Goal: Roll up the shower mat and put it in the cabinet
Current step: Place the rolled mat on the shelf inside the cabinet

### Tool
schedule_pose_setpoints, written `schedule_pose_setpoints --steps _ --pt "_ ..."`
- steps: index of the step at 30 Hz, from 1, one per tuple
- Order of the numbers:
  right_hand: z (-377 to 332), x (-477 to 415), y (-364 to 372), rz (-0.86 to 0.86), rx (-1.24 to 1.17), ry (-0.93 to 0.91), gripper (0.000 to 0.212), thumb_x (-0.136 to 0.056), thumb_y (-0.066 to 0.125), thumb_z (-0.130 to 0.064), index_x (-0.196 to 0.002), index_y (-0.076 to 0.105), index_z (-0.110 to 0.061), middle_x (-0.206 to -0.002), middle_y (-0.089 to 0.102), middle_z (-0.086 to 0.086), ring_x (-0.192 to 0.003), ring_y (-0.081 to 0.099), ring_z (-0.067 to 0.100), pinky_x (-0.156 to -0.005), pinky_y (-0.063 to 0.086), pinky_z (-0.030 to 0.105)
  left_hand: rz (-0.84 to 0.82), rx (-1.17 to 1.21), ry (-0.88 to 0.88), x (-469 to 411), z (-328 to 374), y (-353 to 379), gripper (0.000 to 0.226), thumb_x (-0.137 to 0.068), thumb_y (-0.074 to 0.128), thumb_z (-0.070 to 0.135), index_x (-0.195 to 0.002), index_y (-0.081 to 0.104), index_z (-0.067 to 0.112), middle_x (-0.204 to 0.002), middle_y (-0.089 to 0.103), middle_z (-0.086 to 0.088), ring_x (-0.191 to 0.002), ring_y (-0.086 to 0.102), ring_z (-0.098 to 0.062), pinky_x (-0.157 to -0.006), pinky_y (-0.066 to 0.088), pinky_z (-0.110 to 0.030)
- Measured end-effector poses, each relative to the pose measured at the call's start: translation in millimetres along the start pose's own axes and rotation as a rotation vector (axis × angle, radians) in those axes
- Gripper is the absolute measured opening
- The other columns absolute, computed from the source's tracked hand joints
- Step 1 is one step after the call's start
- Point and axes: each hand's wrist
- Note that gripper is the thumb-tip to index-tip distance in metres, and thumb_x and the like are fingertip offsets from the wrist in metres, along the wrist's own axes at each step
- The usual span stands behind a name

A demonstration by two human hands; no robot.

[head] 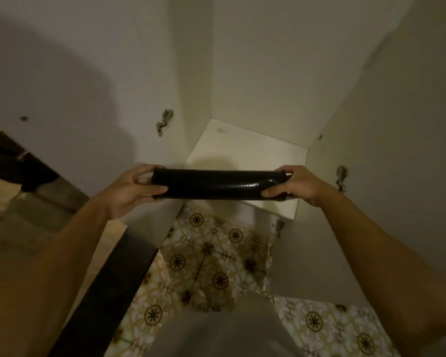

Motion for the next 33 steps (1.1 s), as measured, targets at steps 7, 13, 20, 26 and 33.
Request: schedule_pose_setpoints --steps 7,13,20,26,33 --pt "0 -41 -39 0.066 -0.332 -0.002 0.053 -0.063 0.091 -0.029 -0.112 0.07 -0.025 -0.109 0.073 0.003 -0.098 0.071 0.02 -0.079 0.059 0.031 0.077 0.186 -0.065 -101 13 4 0.052 -0.07 0.078 0.011 -0.12 0.065 0.009 -0.115 0.071 -0.011 -0.103 0.069 -0.029 -0.076 0.059 -0.034" --pt "5 -104 -81 -0.01 -0.567 0.022 0.046 -0.079 0.077 -0.02 -0.123 0.065 -0.014 -0.123 0.068 0.011 -0.111 0.065 0.028 -0.092 0.055 0.039 0.109 0.213 -0.057 -189 37 2 0.041 -0.07 0.078 0.019 -0.11 0.07 0.012 -0.109 0.073 -0.008 -0.102 0.069 -0.026 -0.076 0.059 -0.032" --pt "19 -173 -127 0.026 -0.673 0.038 0.052 -0.073 0.082 -0.019 -0.122 0.067 -0.017 -0.123 0.068 0.008 -0.111 0.065 0.028 -0.093 0.054 0.038 0.043 0.261 -0.063 -263 60 18 0.042 -0.075 0.072 0.013 -0.117 0.066 0.011 -0.118 0.07 -0.011 -0.108 0.067 -0.022 -0.079 0.058 -0.028" --pt "55 -235 -152 0.1 -0.777 0.102 0.068 -0.064 0.09 -0.027 -0.121 0.064 -0.002 -0.113 0.072 0.014 -0.107 0.067 0.026 -0.081 0.056 0.029 0.173 0.353 -0.159 -334 56 44 0.042 -0.078 0.068 0.014 -0.117 0.064 -0.001 -0.116 0.069 -0.015 -0.106 0.066 -0.024 -0.088 0.056 -0.029" --pt "67 -351 -165 0.123 -0.93 0.118 0.049 -0.077 0.076 -0.014 -0.123 0.063 -0.006 -0.121 0.068 0.016 -0.112 0.064 0.029 -0.082 0.056 0.027 0.333 0.564 -0.22 -471 57 42 0.018 -0.086 0.064 0.014 -0.097 0.076 0.008 -0.099 0.074 -0.009 -0.088 0.072 -0.02 -0.065 0.058 -0.026"
Point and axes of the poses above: each hand's wrist, its own x-axis away from the middle knuckle, its own y-axis out of the palm, z = x × y
